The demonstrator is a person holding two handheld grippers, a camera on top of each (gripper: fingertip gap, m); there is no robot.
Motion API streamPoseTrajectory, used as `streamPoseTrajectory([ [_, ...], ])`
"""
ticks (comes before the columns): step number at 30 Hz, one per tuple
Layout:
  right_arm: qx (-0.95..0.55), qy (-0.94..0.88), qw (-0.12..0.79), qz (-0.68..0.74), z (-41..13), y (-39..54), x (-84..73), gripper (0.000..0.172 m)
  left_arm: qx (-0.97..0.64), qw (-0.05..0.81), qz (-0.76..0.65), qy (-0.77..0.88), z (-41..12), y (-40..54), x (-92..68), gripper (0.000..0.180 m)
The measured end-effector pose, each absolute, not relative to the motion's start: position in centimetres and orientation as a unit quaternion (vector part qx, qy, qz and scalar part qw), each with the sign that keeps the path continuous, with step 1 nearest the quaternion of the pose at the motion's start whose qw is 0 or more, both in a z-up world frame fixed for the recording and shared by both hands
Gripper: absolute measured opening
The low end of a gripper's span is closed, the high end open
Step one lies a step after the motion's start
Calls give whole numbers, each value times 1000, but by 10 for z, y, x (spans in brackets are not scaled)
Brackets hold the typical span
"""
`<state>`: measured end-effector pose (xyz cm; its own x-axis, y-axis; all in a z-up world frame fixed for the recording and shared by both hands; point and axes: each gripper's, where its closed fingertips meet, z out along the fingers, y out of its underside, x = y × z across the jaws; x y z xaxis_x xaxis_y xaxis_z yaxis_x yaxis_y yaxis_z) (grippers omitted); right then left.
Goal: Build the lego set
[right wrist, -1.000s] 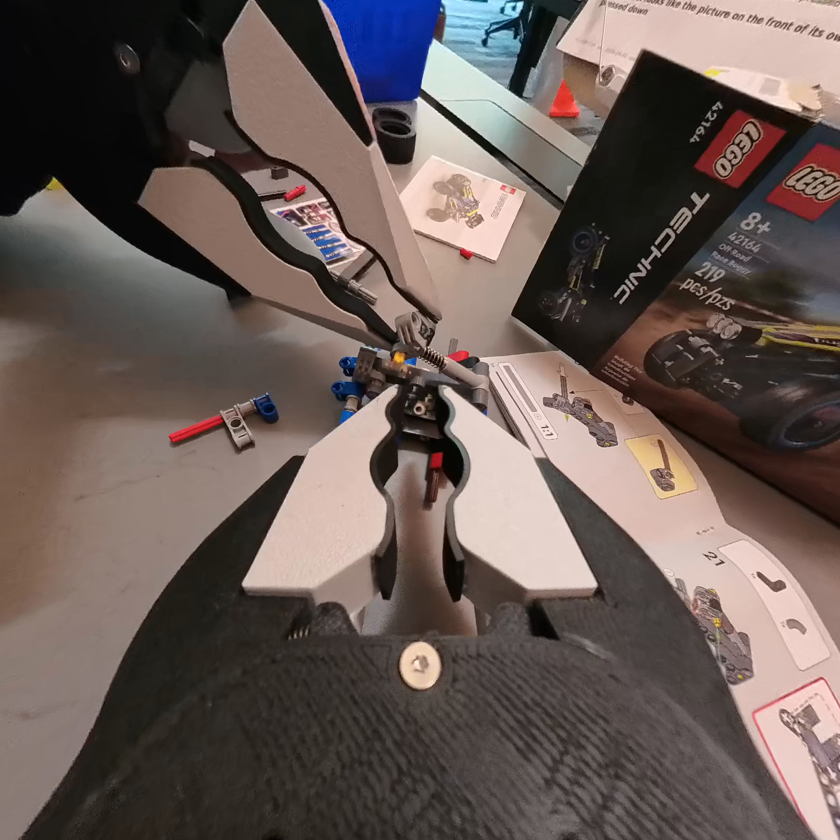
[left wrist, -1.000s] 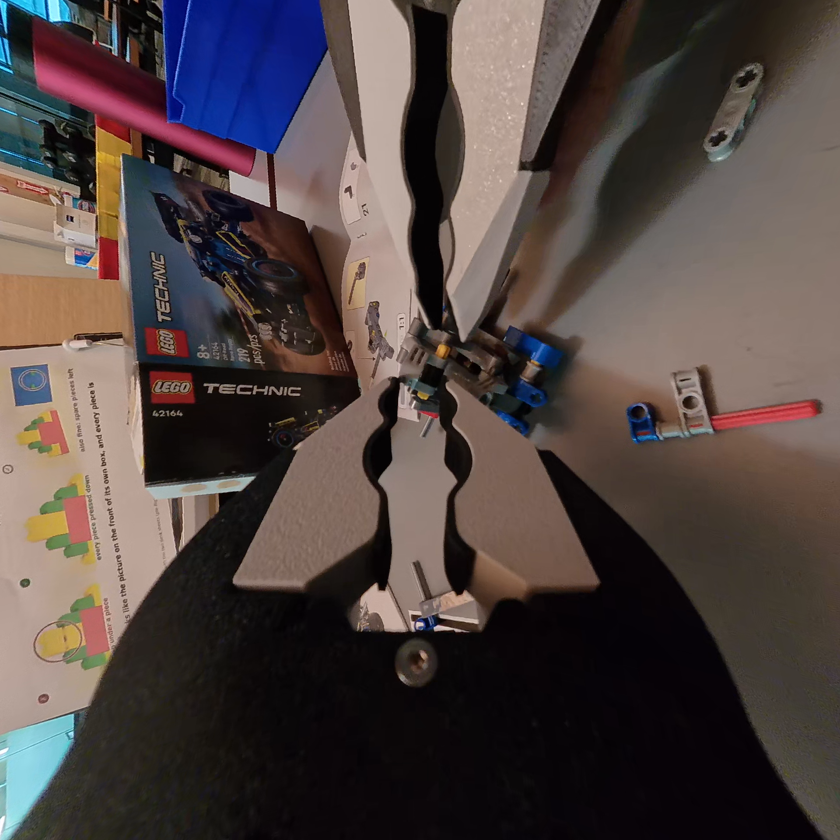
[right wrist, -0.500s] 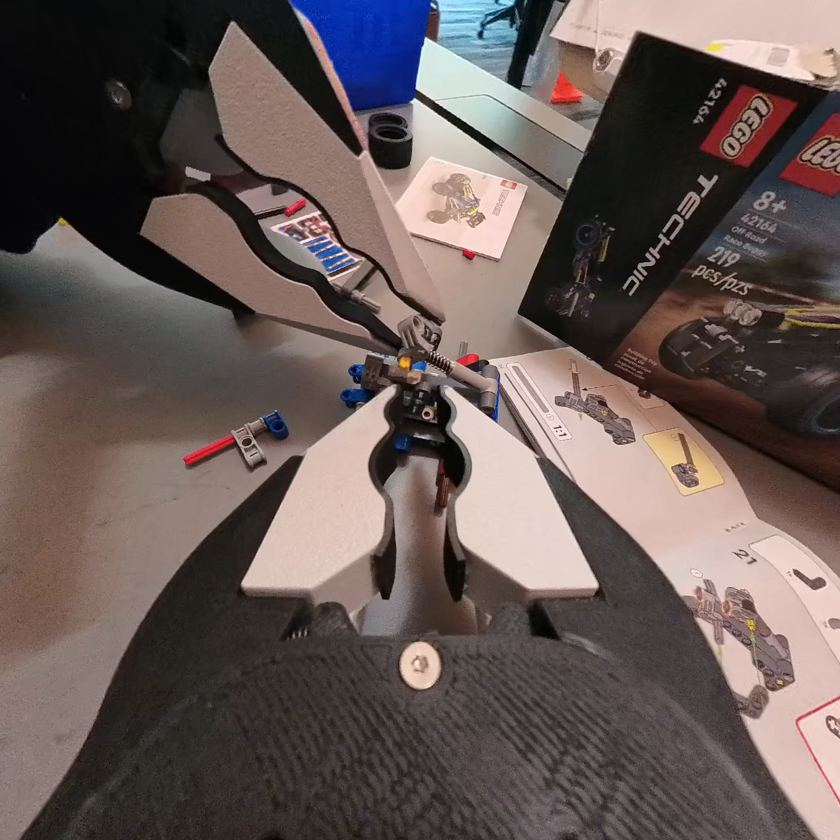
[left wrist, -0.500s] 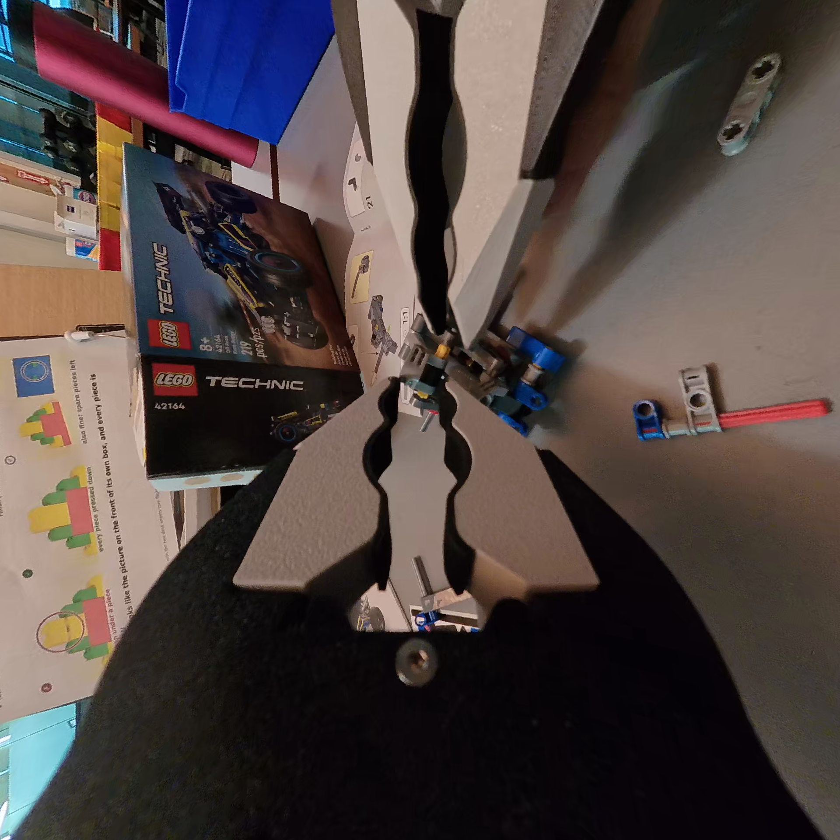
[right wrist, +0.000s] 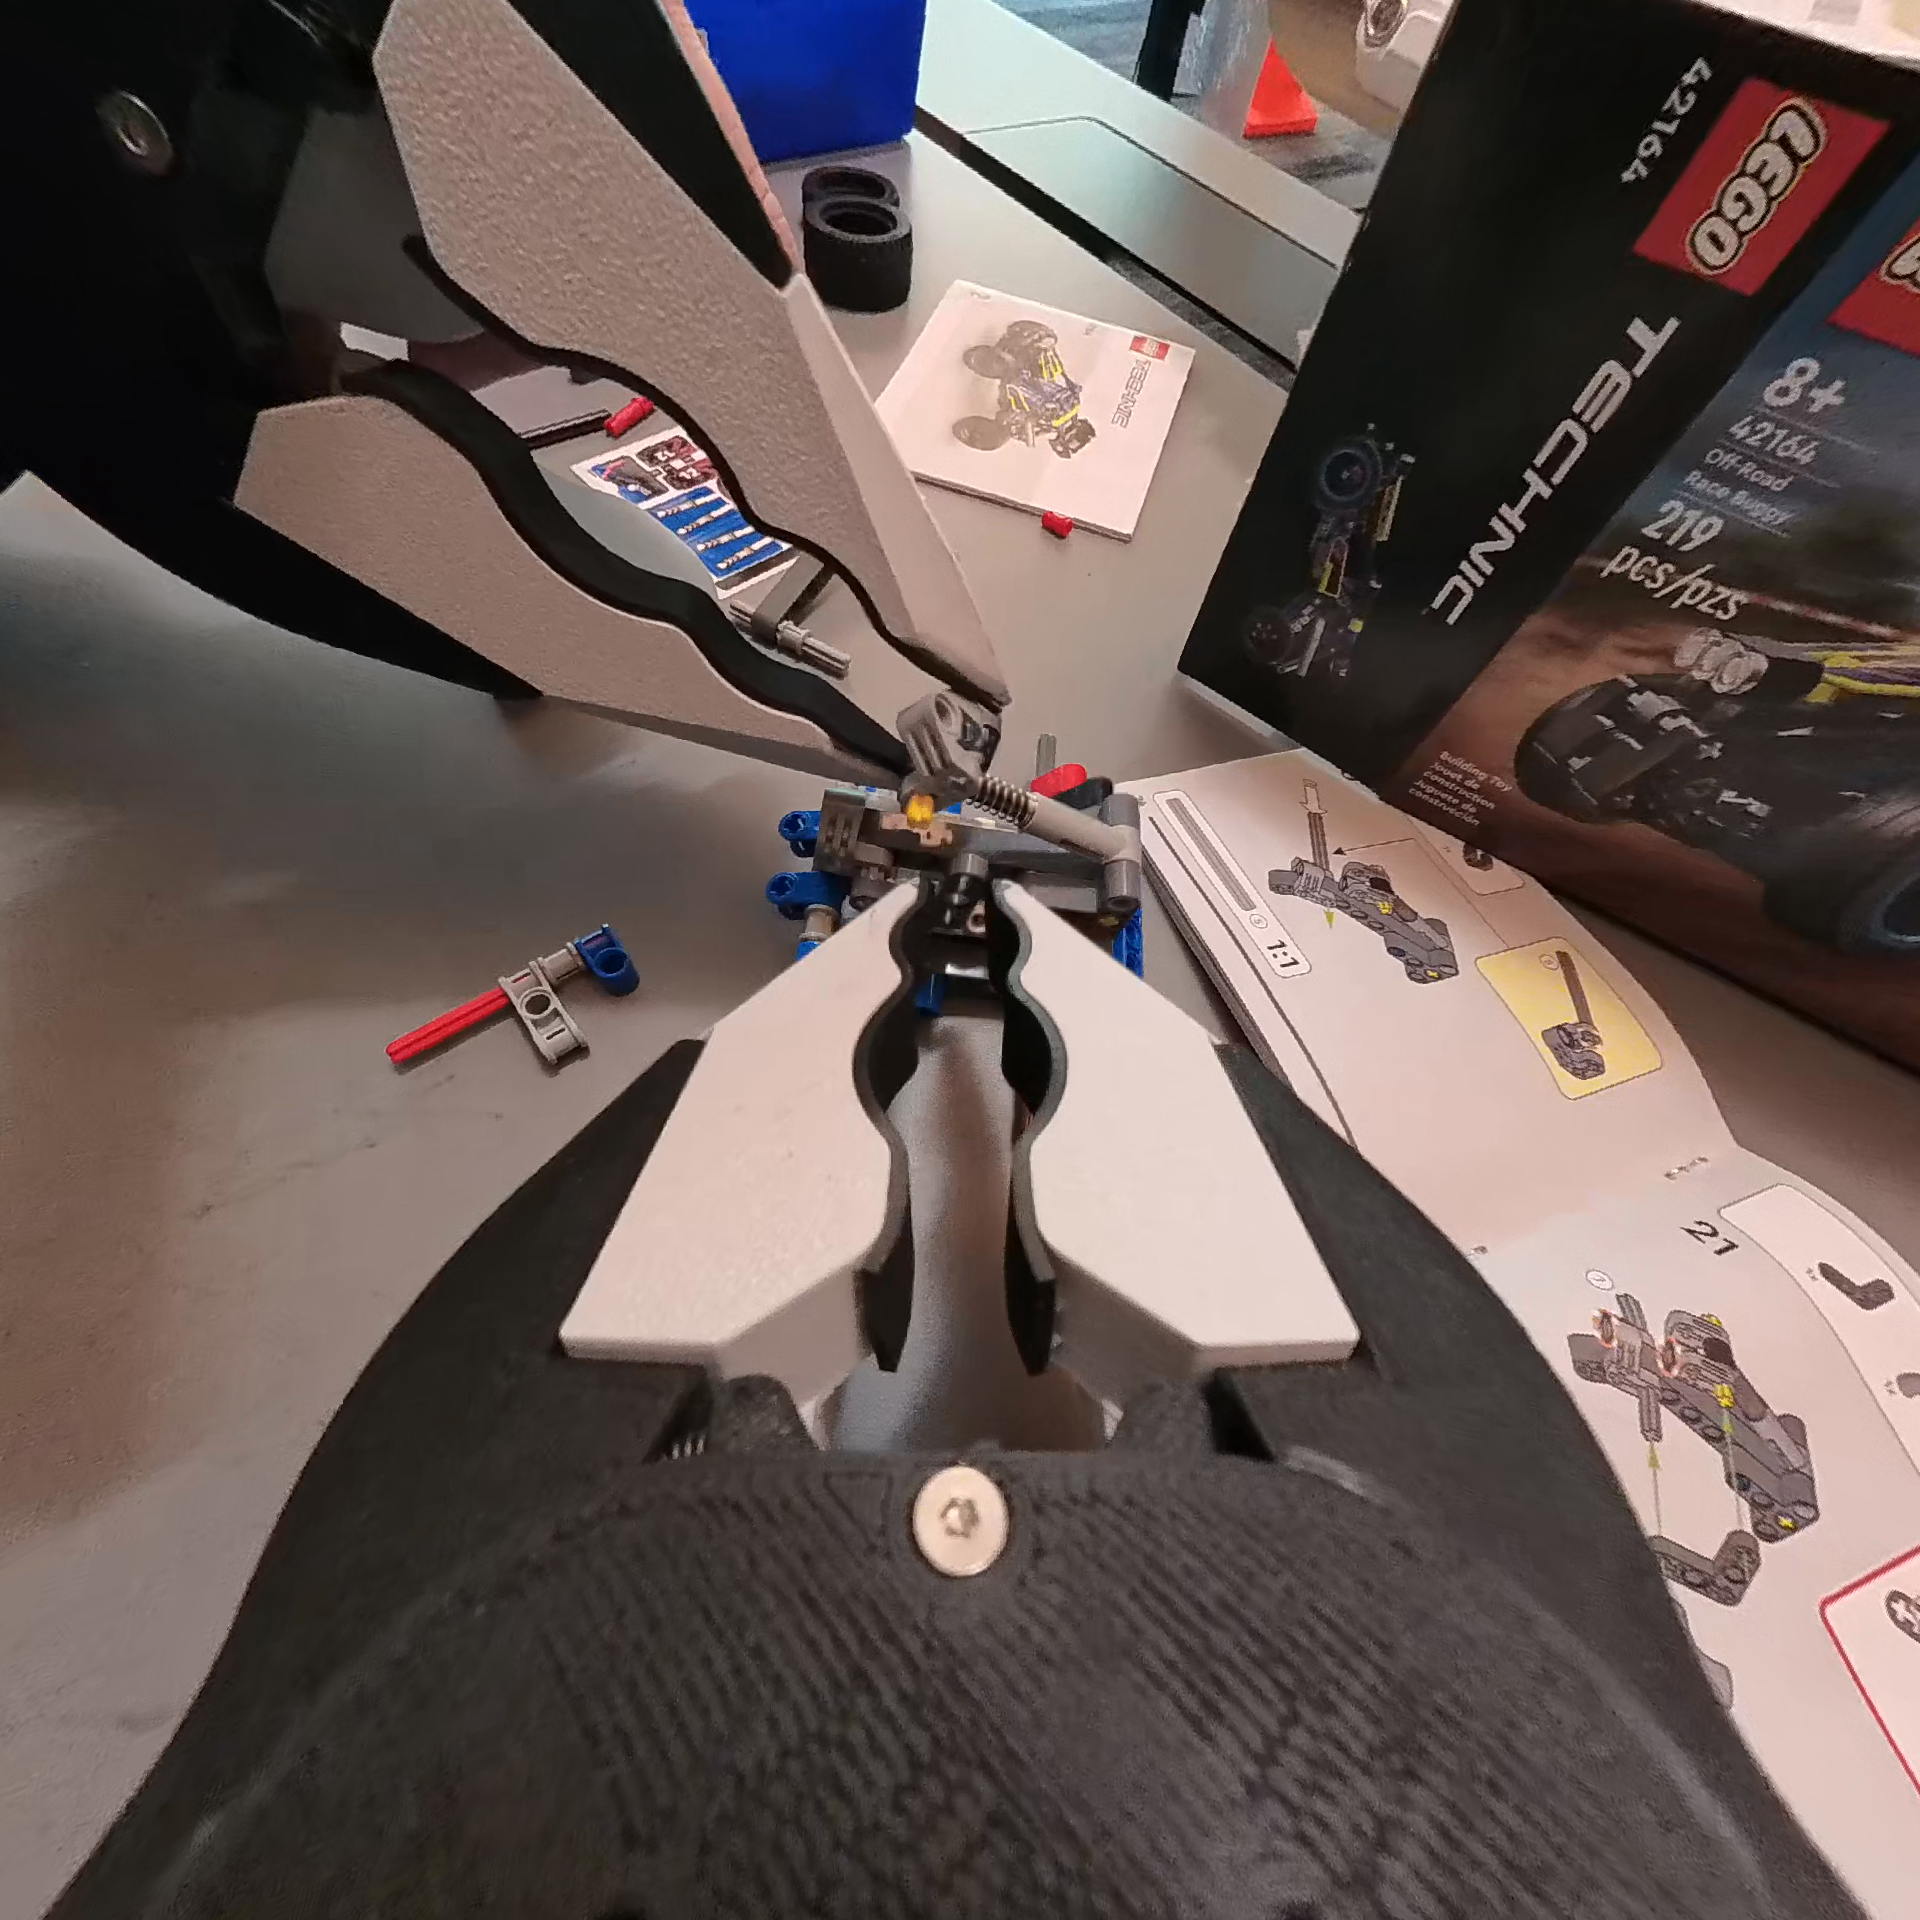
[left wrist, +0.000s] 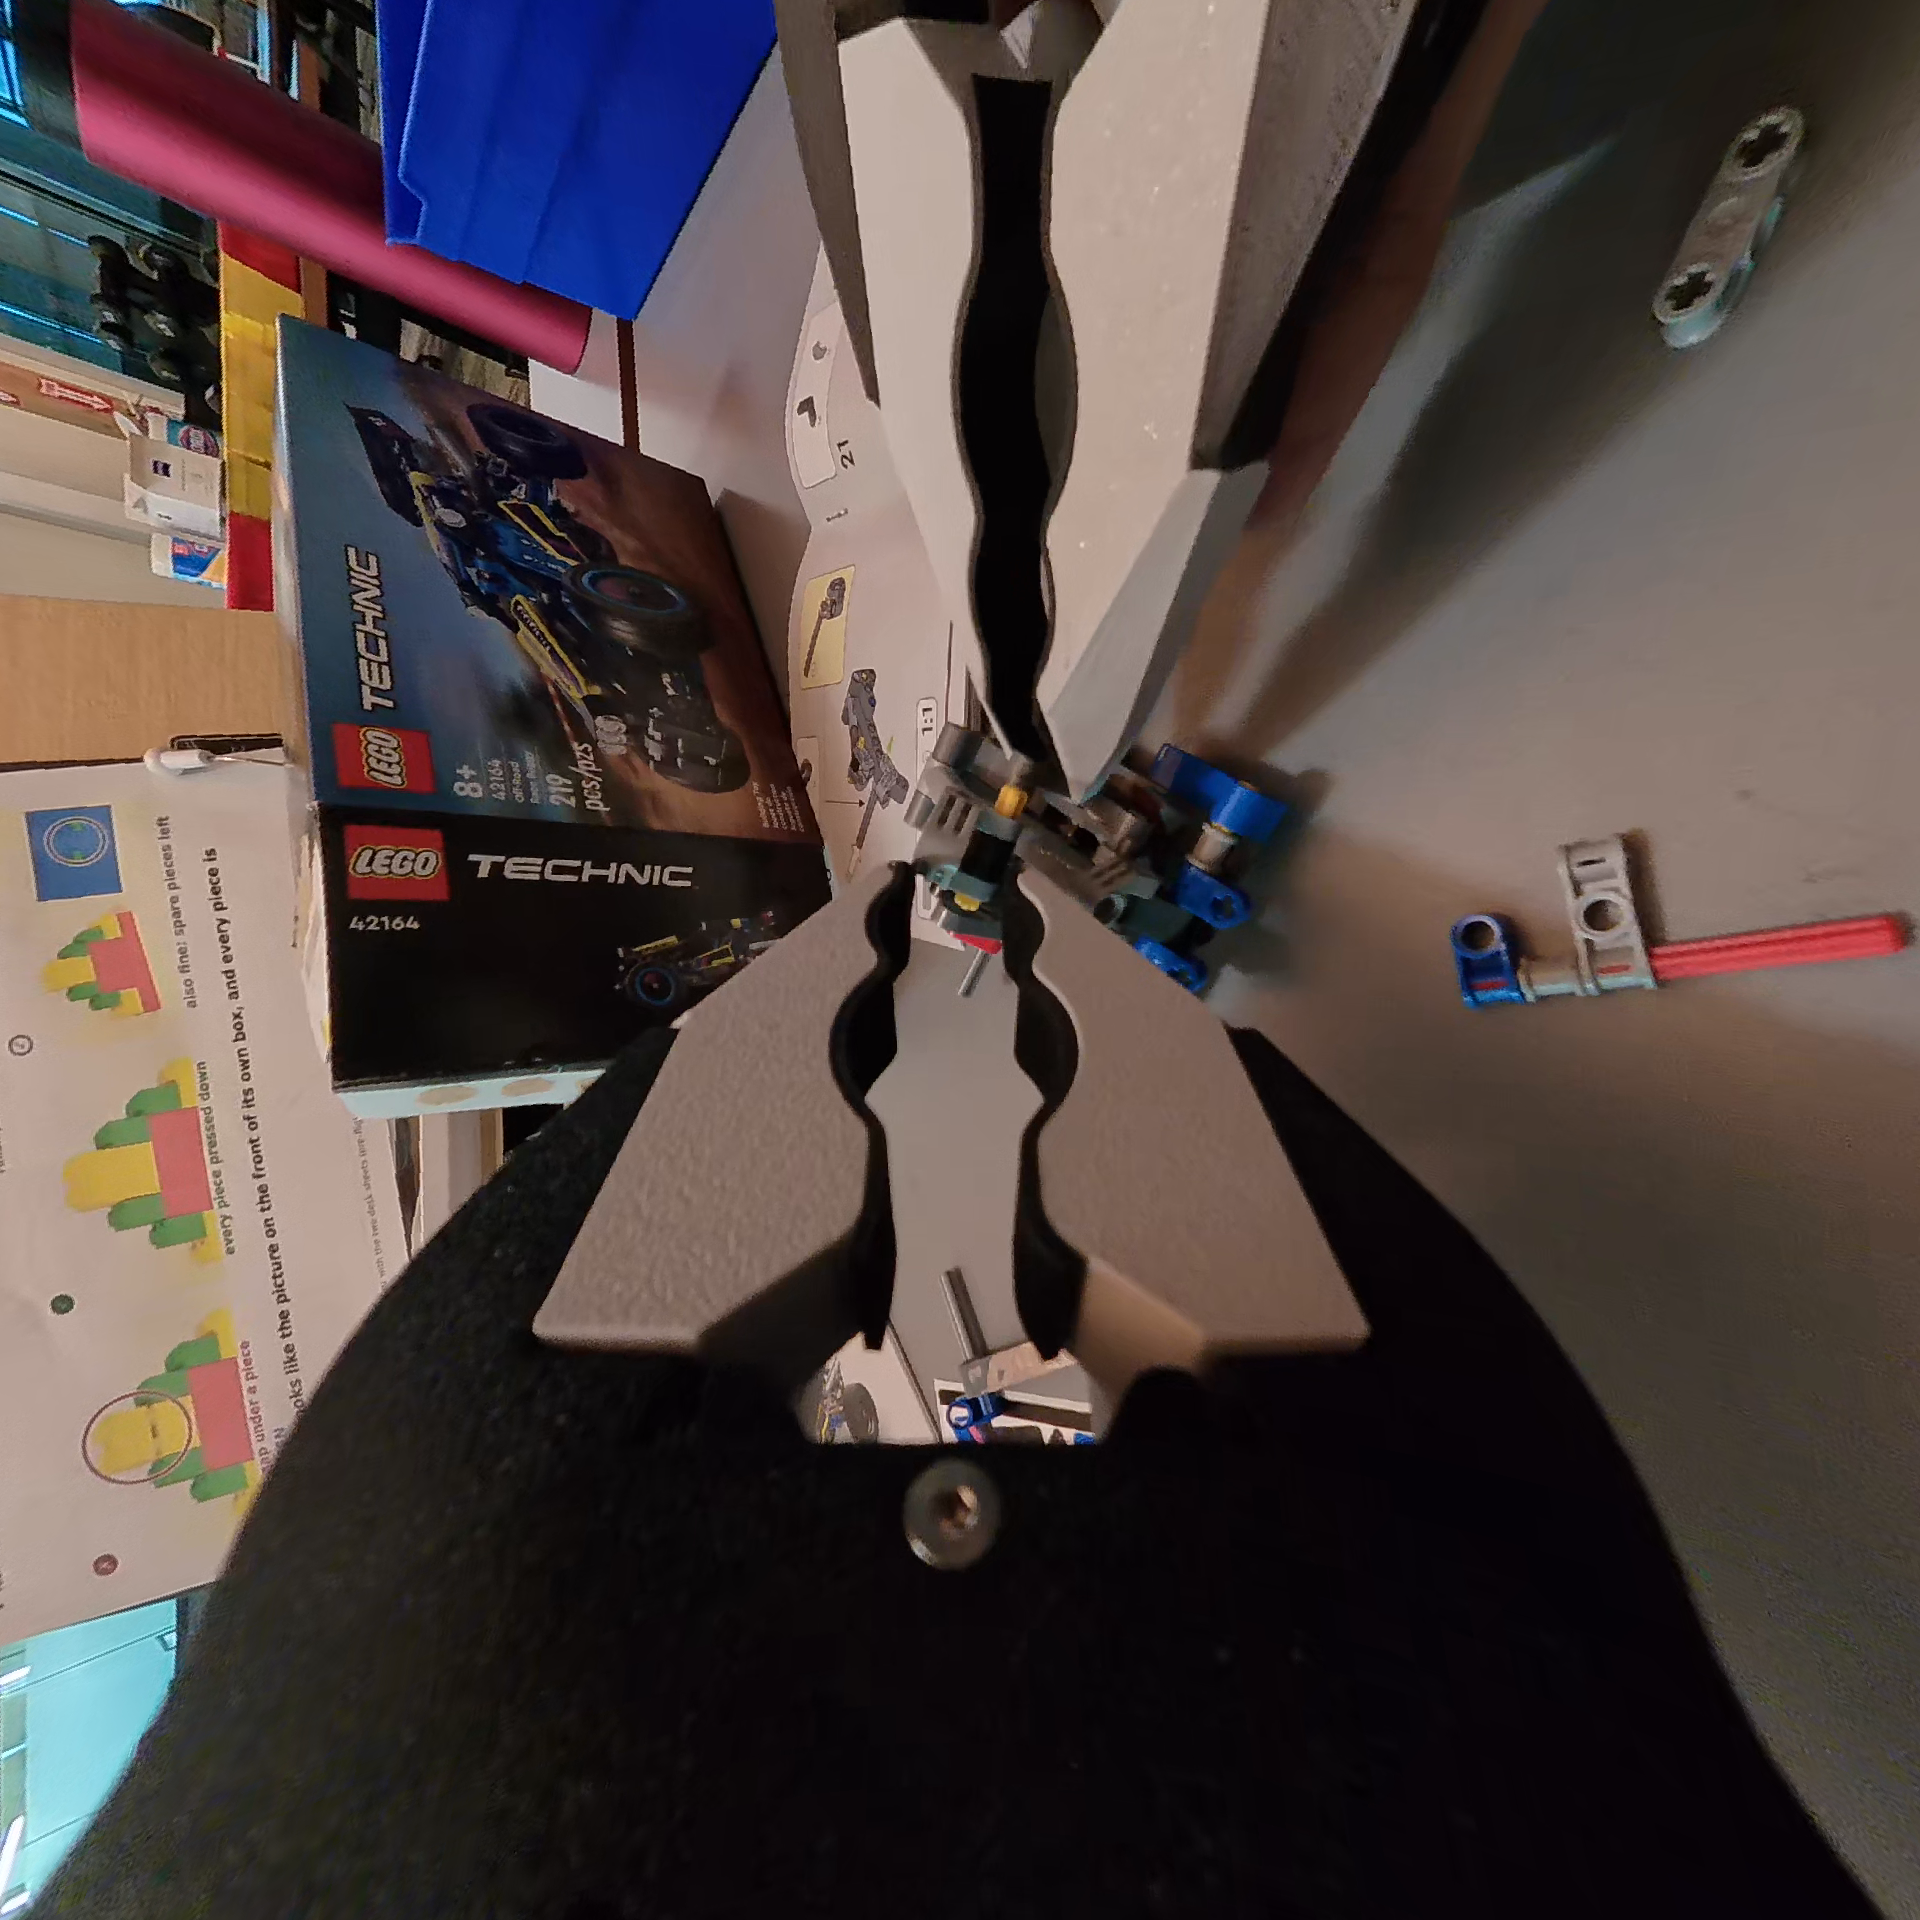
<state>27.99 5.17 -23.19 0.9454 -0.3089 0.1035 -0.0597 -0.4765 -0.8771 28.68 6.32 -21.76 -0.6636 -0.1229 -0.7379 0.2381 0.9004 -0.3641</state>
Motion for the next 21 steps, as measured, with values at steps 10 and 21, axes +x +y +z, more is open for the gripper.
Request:
streamPoseTrajectory([
  [10,-841,57,502,-192,-227,55,280,5,26,410,-216,886,-219,67,288,13],
  [21,-826,-58,450,-336,-221,60,278,5,17,407,-219,887,-221,70,290,13],
])
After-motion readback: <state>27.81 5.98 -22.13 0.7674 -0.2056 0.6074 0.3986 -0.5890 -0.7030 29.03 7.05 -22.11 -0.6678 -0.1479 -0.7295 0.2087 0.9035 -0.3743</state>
